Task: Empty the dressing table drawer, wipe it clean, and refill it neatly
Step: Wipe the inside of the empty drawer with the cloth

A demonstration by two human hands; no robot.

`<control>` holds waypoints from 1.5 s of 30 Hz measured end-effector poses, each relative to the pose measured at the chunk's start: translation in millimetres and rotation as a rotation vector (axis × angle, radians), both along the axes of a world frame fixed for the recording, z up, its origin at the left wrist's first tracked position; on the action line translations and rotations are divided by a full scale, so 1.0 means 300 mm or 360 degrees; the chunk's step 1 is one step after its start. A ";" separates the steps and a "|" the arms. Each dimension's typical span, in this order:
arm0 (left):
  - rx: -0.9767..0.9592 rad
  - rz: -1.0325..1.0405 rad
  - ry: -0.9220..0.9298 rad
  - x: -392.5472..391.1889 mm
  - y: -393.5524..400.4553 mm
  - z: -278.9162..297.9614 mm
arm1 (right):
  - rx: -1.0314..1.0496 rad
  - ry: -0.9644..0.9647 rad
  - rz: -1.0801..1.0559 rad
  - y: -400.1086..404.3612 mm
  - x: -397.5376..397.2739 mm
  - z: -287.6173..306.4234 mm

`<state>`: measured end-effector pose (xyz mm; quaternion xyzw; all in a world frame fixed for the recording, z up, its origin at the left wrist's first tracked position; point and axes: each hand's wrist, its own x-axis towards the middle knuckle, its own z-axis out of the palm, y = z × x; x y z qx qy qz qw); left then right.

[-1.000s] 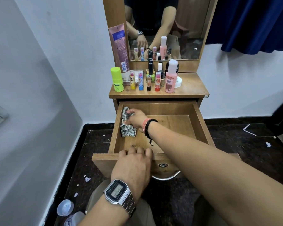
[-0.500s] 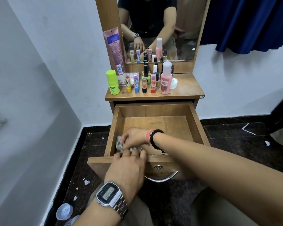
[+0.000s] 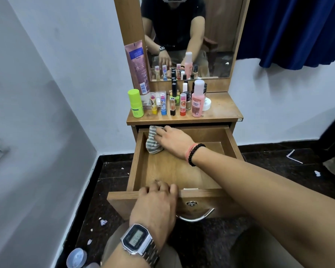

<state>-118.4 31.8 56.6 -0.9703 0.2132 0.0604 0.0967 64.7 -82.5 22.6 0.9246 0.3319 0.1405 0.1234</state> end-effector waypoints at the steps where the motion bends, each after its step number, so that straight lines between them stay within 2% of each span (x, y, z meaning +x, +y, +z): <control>1: -0.0003 -0.0003 -0.0002 0.001 0.001 -0.001 | -0.0052 -0.0019 0.0082 0.005 0.014 -0.020; 6: 0.0004 -0.0013 -0.0006 0.001 0.006 -0.009 | -0.0358 -0.0193 0.0383 0.027 0.040 -0.094; 11: -0.0031 -0.0035 -0.0030 0.001 0.011 -0.011 | -0.0626 -0.0231 0.0403 -0.034 0.052 -0.090; 17: -0.0061 -0.0027 -0.0064 -0.002 0.013 -0.012 | -0.0687 -0.0086 0.0099 -0.187 0.021 -0.058; 20: -0.0101 -0.0026 -0.0080 0.003 0.019 -0.012 | -0.0708 0.0054 -0.0214 -0.274 -0.022 -0.021; 23: -0.0127 -0.0027 -0.0086 0.000 0.022 -0.010 | -0.0911 0.0091 -0.0517 -0.349 -0.066 0.006; 28: -0.0188 -0.0030 -0.0078 -0.003 0.027 -0.009 | -0.0980 0.0105 -0.0535 -0.372 -0.102 -0.005; 33: -0.0201 -0.0036 -0.0077 -0.003 0.028 -0.008 | -0.0844 0.0353 -0.0497 -0.353 -0.162 0.016; 39: -0.0214 -0.0040 -0.0072 -0.007 0.022 -0.001 | -0.0555 0.0999 -0.0620 -0.345 -0.309 0.073; 43: -0.0196 -0.0026 -0.0045 -0.009 0.021 0.012 | -0.0227 0.1379 -0.0718 -0.359 -0.352 0.117; 45: -0.0183 -0.0029 -0.0038 -0.011 0.017 0.014 | 0.0065 0.1546 -0.0739 -0.363 -0.354 0.154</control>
